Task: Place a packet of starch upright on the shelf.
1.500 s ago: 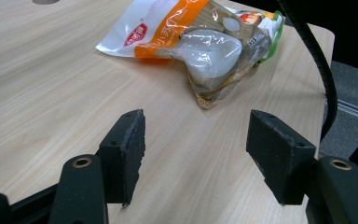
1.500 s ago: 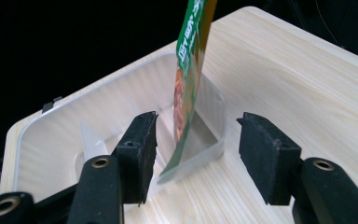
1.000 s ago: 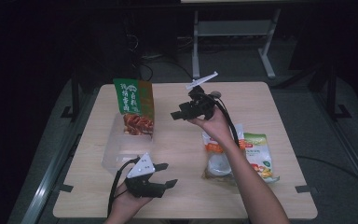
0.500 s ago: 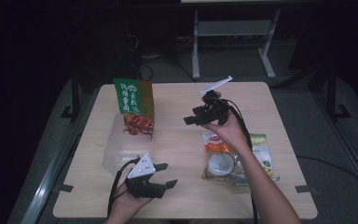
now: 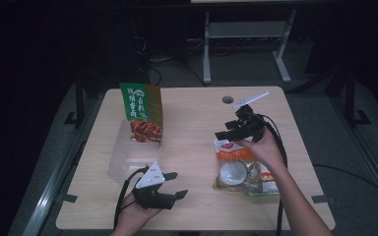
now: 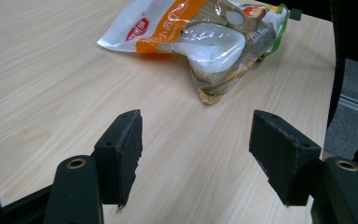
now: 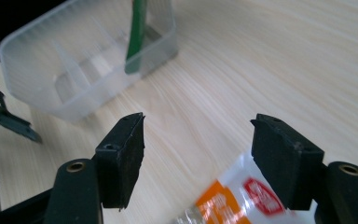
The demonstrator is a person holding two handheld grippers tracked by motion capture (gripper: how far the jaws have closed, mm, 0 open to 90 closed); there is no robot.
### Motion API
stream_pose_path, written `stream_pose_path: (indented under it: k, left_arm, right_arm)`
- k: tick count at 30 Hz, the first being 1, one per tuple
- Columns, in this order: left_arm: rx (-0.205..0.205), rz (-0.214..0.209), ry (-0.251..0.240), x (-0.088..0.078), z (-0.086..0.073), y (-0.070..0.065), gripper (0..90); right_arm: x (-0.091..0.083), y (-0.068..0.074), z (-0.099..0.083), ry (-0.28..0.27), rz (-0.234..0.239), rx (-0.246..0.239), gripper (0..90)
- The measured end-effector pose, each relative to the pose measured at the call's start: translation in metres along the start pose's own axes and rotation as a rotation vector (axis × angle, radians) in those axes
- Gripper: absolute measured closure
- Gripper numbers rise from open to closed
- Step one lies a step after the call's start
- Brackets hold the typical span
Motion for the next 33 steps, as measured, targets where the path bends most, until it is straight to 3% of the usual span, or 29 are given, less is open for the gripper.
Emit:
stream_pose_path:
  k: [8,15,23,33]
  left_arm:
    - [-0.003,0.000,0.001,0.001,-0.001,-0.001,34.3]
    - [-0.021,-0.008,-0.012,0.002,0.000,-0.003,34.3]
    - [-0.010,-0.011,-0.005,0.003,0.000,-0.003,34.0]
    - [-0.019,-0.008,-0.002,0.003,-0.001,-0.003,34.0]
  right_arm:
    - [-0.012,-0.014,-0.024,0.012,-0.023,0.042,33.5]
    - [-0.025,-0.026,-0.042,-0.010,-0.044,0.088,33.4]
    - [-0.028,-0.035,-0.067,-0.001,-0.057,0.126,33.3]
    - [-0.035,-0.043,-0.088,0.000,-0.083,0.144,33.6]
Point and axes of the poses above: each handheld gripper's, and its own axes: x roughly forward along the jaws, z roughly out of its top, y roughly to its left, the point moved 9 cm from there along x, roughly forward along the jaws, and after that the axes turned 1 degree about -y, right-handed, at the moved point
